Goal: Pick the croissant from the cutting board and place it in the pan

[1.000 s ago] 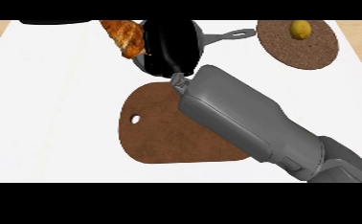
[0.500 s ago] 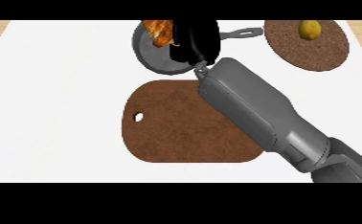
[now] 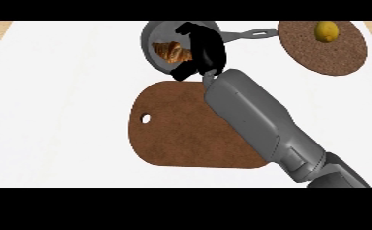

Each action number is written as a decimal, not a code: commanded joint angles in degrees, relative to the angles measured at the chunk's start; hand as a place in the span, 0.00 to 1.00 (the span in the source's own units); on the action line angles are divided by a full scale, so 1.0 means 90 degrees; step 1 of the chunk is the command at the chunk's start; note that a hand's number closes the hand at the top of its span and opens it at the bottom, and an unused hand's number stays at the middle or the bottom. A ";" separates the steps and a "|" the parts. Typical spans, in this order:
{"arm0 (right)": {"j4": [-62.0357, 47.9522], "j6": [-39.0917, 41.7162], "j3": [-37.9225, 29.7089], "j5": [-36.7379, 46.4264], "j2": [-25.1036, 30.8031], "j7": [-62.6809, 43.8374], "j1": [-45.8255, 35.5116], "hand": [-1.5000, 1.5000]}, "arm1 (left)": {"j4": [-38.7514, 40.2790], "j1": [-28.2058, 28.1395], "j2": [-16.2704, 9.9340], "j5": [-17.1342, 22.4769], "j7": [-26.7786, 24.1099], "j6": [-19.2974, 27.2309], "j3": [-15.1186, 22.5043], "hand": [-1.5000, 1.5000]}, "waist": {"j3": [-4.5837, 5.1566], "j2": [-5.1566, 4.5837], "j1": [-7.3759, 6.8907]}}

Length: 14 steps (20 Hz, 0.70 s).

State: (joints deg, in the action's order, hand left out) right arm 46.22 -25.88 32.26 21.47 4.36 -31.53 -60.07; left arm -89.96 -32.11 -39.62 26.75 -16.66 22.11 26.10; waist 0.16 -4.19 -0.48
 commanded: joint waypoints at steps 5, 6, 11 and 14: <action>-0.0103 -0.0288 -0.0612 -0.0563 -0.0108 0.1204 0.0077 0.00 | -0.0934 0.1648 0.0272 0.0145 -0.0352 0.0078 -0.0676 0.50 | -0.0062 0.0145 0.0226; -0.0054 -0.0412 -0.0761 -0.0672 -0.0172 0.1289 0.0064 0.00 | -0.0952 0.1642 0.0311 0.0112 -0.0353 0.0110 -0.0605 0.50 | -0.0066 0.0173 0.0258; 0.0202 -0.0625 -0.1403 -0.1283 -0.0250 0.1935 0.0242 0.00 | -0.0858 0.1607 0.0281 0.0283 -0.0262 0.0164 -0.0675 0.50 | -0.0074 0.0223 0.0475; 0.0417 -0.0297 -0.1569 -0.1707 -0.0345 0.2344 0.0580 0.00 | -0.0899 0.1546 0.0290 0.0342 -0.0340 0.0183 -0.0676 0.50 | -0.0078 0.0316 0.0628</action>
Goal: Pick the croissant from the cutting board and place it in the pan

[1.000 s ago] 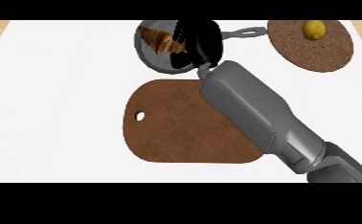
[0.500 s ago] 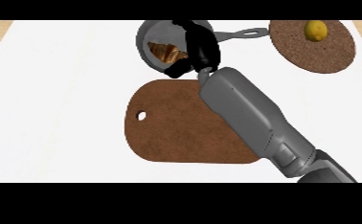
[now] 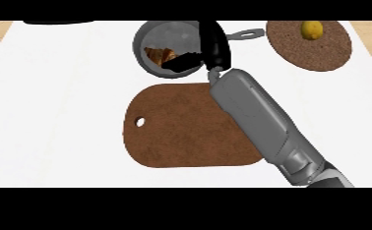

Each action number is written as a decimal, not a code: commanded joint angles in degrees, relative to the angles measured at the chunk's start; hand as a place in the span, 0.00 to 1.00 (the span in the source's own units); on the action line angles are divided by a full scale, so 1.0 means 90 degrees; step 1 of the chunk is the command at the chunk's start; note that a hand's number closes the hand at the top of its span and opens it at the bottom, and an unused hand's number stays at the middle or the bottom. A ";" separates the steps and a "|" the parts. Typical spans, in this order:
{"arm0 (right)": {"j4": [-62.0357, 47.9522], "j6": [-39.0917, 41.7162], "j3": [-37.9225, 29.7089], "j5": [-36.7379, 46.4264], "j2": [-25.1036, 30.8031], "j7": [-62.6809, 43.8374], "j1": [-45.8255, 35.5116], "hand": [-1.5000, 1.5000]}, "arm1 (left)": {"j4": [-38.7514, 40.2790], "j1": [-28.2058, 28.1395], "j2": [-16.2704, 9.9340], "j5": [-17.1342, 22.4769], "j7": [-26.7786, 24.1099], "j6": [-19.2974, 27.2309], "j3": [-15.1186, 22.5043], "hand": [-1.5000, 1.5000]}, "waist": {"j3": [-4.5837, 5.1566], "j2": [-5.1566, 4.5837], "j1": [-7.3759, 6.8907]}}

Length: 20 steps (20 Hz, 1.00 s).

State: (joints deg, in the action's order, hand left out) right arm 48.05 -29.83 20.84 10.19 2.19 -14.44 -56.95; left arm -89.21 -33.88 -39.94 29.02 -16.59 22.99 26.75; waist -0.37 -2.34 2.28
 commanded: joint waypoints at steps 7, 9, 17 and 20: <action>0.0780 0.1049 -0.0527 -0.1173 -0.0052 0.1306 0.0777 0.00 | -0.0972 0.1509 0.0343 0.0178 -0.0426 0.0287 -0.0720 0.50 | -0.0012 0.0263 0.0609; 0.0925 0.1213 -0.0511 -0.1249 -0.0042 0.1427 0.0841 0.00 | -0.0967 0.1474 0.0198 0.0261 -0.0402 0.0307 -0.0850 0.50 | -0.0005 0.0309 0.0651; 0.1286 0.1916 -0.0497 -0.1550 0.0329 0.1741 0.1493 0.00 | -0.1074 0.1211 0.0220 0.0328 -0.0530 0.0573 -0.0784 0.50 | 0.0006 0.0369 0.0833; 0.1331 0.2017 -0.0366 -0.1456 0.0456 0.1785 0.1698 0.00 | -0.1023 0.1180 0.0101 0.0392 -0.0623 0.0464 -0.0832 0.50 | 0.0028 0.0385 0.0825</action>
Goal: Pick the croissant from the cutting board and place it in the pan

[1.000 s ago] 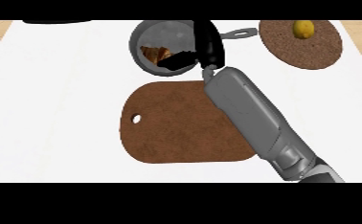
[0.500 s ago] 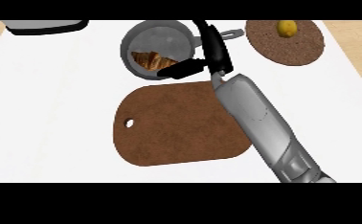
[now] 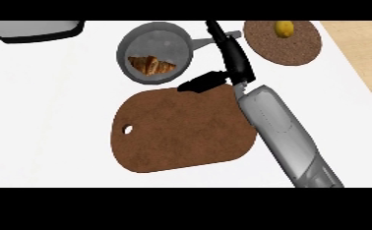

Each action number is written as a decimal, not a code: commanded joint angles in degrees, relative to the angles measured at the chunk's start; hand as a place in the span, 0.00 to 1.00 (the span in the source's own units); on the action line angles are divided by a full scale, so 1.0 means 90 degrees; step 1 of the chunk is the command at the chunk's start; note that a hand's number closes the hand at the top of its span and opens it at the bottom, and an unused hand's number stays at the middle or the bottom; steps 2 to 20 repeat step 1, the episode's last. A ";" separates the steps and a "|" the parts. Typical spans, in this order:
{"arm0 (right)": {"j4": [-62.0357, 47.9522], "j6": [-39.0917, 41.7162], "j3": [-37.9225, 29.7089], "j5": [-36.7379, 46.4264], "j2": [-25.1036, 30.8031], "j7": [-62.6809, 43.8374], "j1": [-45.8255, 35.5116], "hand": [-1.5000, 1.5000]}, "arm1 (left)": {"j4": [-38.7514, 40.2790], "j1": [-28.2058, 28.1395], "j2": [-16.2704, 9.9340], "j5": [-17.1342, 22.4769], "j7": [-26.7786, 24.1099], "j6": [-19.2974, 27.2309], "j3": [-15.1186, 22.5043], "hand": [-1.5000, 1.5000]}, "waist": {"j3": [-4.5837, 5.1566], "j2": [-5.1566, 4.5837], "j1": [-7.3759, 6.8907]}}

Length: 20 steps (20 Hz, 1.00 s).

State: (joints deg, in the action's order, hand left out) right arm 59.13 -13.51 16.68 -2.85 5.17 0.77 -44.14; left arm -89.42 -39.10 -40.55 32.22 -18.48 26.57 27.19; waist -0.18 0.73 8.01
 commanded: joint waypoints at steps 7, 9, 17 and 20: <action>0.0143 0.0210 0.0114 0.0013 0.0146 0.0115 0.0276 0.00 | -0.0978 0.1789 0.0142 0.0100 -0.0400 0.0077 -0.0957 0.50 | 0.0010 0.0051 0.0202; 0.0143 0.0210 0.0114 0.0013 0.0146 0.0115 0.0276 0.00 | -0.0978 0.1789 0.0142 0.0100 -0.0400 0.0077 -0.0957 0.50 | 0.0010 0.0051 0.0202; 0.0143 0.0210 0.0114 0.0013 0.0146 0.0115 0.0276 0.00 | -0.0978 0.1789 0.0142 0.0100 -0.0400 0.0077 -0.0957 0.50 | 0.0010 0.0051 0.0202; 0.0143 0.0210 0.0114 0.0013 0.0146 0.0115 0.0276 0.00 | -0.0978 0.1789 0.0142 0.0100 -0.0400 0.0077 -0.0957 0.50 | 0.0010 0.0051 0.0202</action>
